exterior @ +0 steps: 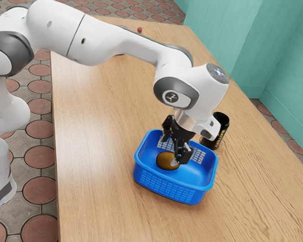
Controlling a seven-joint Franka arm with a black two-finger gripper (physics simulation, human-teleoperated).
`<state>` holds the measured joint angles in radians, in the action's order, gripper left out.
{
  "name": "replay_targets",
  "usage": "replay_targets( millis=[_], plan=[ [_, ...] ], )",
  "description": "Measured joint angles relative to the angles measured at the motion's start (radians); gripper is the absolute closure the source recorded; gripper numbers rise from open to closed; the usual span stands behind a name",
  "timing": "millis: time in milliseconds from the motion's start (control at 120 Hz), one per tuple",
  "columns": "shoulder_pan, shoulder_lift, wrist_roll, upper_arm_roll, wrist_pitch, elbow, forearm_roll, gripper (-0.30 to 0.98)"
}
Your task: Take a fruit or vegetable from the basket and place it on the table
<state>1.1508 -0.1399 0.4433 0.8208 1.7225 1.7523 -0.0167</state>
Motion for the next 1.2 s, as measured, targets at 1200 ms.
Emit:
replay_targets(
  millis=[1200],
  plan=[
    [-0.038, -0.105, 0.037, 0.001, 0.122, 0.039, 0.002, 0.05]
  ],
)
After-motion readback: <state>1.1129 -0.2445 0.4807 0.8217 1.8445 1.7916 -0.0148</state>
